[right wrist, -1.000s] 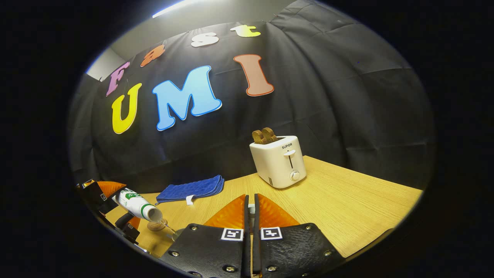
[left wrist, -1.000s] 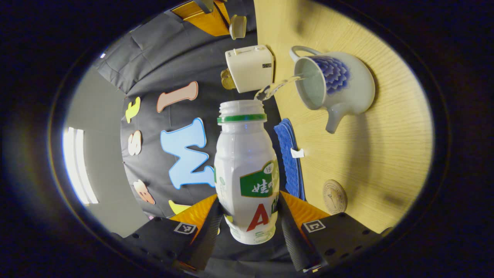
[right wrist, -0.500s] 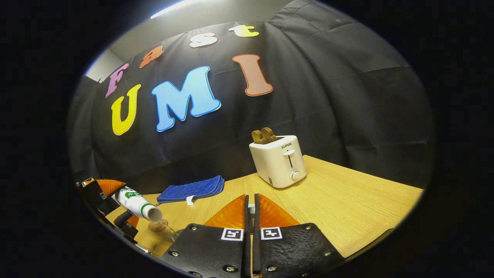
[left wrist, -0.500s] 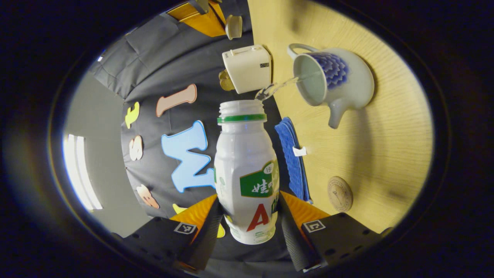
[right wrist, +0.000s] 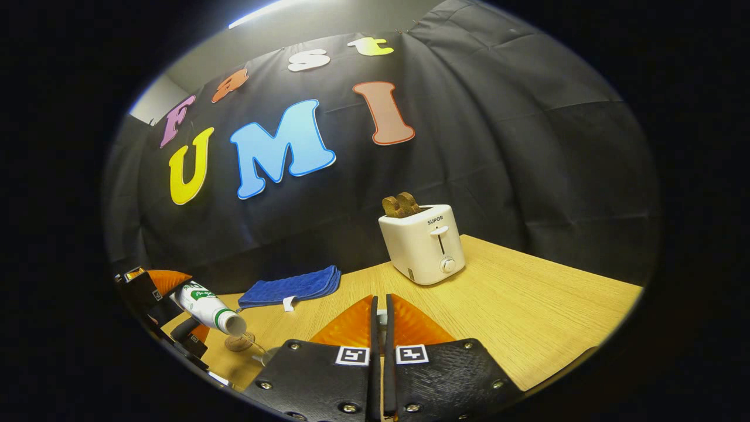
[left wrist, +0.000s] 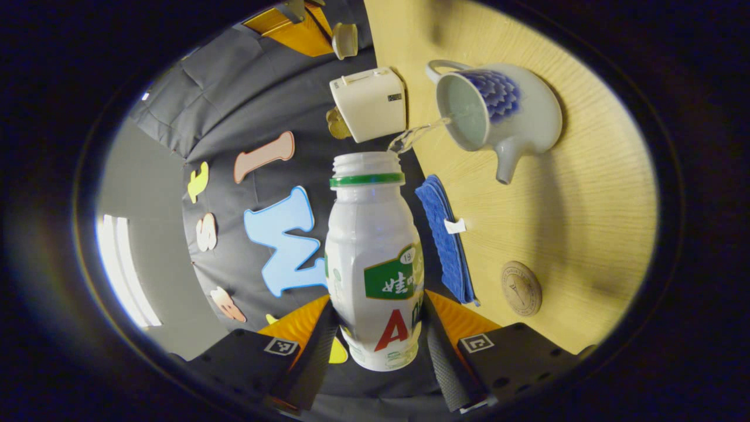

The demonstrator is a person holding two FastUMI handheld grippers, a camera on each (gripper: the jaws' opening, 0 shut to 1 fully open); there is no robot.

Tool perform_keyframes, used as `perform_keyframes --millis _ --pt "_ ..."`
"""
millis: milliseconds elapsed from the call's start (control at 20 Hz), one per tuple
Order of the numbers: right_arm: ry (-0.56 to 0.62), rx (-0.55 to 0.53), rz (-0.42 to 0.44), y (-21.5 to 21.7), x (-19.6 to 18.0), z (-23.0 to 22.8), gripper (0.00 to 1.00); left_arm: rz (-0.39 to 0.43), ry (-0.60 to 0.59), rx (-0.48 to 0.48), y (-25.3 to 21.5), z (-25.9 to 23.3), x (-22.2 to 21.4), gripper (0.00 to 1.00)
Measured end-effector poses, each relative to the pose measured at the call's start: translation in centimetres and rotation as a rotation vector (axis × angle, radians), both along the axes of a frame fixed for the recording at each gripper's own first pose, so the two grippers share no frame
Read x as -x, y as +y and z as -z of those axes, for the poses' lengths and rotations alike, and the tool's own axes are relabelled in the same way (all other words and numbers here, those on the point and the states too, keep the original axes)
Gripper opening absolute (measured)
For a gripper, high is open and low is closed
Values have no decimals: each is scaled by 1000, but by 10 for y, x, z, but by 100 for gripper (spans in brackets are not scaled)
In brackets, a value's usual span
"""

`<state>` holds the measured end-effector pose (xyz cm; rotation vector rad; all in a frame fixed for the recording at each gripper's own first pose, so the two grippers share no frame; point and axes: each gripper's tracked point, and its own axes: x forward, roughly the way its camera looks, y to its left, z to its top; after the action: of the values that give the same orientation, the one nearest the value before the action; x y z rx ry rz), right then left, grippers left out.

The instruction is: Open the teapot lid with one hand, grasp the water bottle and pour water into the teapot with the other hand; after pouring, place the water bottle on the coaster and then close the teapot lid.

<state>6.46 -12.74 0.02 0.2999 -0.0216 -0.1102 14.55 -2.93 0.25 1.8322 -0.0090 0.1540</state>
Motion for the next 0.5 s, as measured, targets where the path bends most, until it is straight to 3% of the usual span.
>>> perform_keyframes --millis 100,200,500 --pt "0 -1 -1 1 0 1 2 1 -1 -12 1 -1 0 80" --pt "-1 1 -1 0 0 0 2 4 -4 -27 0 -3 0 89" --pt "-1 -3 -2 0 1 0 2 9 -4 -61 1 -4 0 90"
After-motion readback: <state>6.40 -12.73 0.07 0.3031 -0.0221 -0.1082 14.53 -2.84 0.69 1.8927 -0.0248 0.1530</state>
